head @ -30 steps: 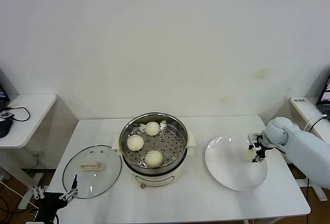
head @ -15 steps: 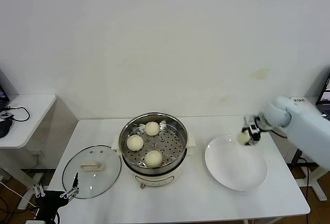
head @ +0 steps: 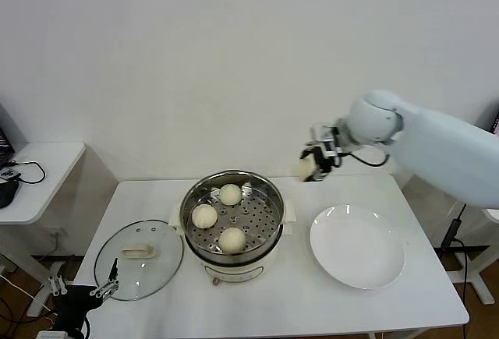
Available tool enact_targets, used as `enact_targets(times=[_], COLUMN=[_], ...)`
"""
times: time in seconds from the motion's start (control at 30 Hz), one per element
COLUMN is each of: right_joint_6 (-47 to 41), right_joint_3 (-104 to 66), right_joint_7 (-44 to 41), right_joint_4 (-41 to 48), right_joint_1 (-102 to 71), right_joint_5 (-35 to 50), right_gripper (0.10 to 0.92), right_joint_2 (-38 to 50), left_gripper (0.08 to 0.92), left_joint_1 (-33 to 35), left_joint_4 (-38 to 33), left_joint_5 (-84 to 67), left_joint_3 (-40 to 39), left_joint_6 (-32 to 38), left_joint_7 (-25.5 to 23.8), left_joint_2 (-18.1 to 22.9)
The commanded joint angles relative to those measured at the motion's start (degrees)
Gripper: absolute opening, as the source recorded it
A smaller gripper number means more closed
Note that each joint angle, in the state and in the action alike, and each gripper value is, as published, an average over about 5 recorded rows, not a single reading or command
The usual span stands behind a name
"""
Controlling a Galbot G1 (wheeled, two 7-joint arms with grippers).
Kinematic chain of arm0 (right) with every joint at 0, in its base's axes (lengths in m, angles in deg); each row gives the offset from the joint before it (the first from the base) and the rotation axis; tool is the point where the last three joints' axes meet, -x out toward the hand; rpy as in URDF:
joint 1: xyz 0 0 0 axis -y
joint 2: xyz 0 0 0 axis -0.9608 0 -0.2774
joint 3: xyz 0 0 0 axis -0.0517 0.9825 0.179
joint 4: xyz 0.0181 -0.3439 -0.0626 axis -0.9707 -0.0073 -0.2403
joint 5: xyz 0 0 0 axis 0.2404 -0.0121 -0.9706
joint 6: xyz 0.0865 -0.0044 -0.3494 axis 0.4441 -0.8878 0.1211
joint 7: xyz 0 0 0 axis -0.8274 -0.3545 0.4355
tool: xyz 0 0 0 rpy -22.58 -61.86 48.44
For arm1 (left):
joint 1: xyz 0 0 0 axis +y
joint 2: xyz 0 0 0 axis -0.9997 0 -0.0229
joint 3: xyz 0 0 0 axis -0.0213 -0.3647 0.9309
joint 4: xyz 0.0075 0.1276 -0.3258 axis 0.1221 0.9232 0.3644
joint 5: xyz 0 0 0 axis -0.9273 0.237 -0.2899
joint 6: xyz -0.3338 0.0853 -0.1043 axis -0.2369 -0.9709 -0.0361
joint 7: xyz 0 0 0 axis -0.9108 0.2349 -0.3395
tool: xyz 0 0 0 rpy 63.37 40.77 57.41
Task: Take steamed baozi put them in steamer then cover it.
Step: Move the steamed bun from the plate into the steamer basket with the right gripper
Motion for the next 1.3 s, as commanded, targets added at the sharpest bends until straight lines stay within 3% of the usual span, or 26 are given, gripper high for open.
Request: enact_targets(times=[0.03,0.6,1.17,1.3], right_joint_6=[-10.73,-13.13,-13.07,-13.06], right_joint_3=[8.45,11.14,10.19,9.03], right_joint_7=[9.24,13.46,12.77,12.26], right_joint_4=[-3.45,5.41,5.85,5.18], right_joint_1=[4.73,-4.89,-5.79,-5.13], right_joint_5=[16.97,12.78,9.97,9.9], right_gripper=[0.619,0.617,0.619,0.678], right_joint_2=[-12.58,-17.99,-17.32,-16.56], left_gripper=[0.823,0.823,0.823,0.823], left_joint_1=[0.1,-0.3,-0.56,-0.47], left_joint_4=[-0.37,-0.4,0.04,0.01], left_joint_5=[-0.07,-0.21,-0.29,-0.25], left_joint_3=[0.4,0.43,0.37,0.35], left_joint_6=[-0.02,-0.09,-0.09,-0.07], left_joint_7=[0.0,0.0,-0.01,0.0], left_joint_2=[0.05,0.73,0.6,0.69])
